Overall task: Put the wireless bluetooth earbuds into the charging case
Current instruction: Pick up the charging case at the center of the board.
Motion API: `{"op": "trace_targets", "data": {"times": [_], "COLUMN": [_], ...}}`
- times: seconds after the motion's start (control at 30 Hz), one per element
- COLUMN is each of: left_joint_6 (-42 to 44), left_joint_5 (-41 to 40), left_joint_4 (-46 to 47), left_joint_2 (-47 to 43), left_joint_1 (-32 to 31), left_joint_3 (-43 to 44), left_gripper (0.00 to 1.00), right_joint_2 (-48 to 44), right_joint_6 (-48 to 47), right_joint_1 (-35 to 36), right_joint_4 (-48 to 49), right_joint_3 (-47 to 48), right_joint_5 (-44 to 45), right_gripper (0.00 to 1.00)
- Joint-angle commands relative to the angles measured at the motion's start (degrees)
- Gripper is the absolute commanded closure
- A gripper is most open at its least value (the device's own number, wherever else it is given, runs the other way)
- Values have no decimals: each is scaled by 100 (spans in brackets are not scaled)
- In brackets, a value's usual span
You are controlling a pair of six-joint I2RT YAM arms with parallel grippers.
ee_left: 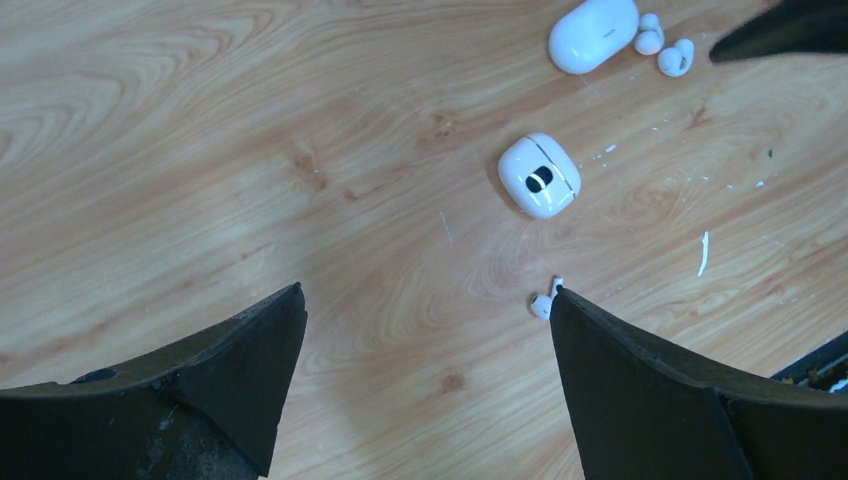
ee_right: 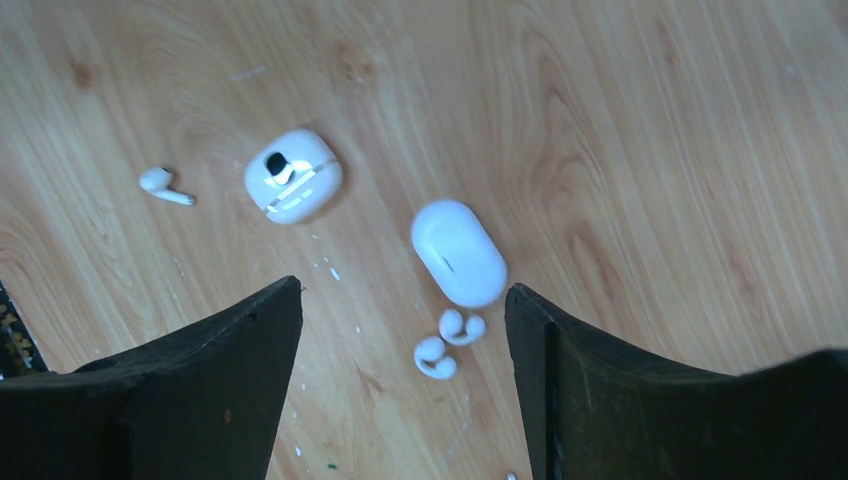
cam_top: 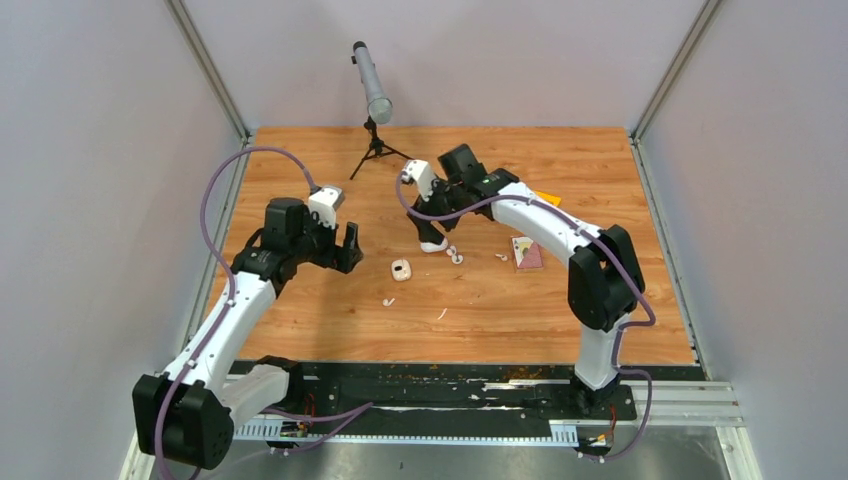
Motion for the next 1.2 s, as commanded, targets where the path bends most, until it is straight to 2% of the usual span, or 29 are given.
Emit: {"op": "trace_targets", "data": {"times": [0.0,0.1,0.23,0.3,0.37,0.5,0.77,0.83,1.17], "left_joint_6": [-476,-654,-927,-975,-972,-954,-1163,-1248,-1546], "left_joint_5": [-113,-399,-805,-806,-648,-609,-655,-577,-456], "left_joint_4": [225,205,118,120,129,48,109,119,365], "left_joint_2": [-146,-155,-93,-68,-83,-131,-158,-149,62], "left_joint_1": [240,433,726,763,774,780,836,832,833], "left_joint_3": [-106,-180,-186,-162,-142,-57,-78,-57,-25], "left_gripper": [2,1,0,0,0,0,0,0,0], "right_joint_2": [353,693,795,912,1126,1403,1728,1745,1488], "right_joint_6": [-589,-467,755,1091,1452,1997,2280,2421,1909], "right_joint_1": [428,602,906,1072,1109,1270,1678,1734,1751], "right_joint_4": [-271,-439,-13,-7,-74,-7,-8,1,267], "right_joint_3": [470,845,876,974,1137,1268,1265,1166,503], "right_joint_5": [-400,-228,817,1196,1263,1629,2154,2531,3108], "right_gripper": [29,39,47,33,28,34,31,31,29]}}
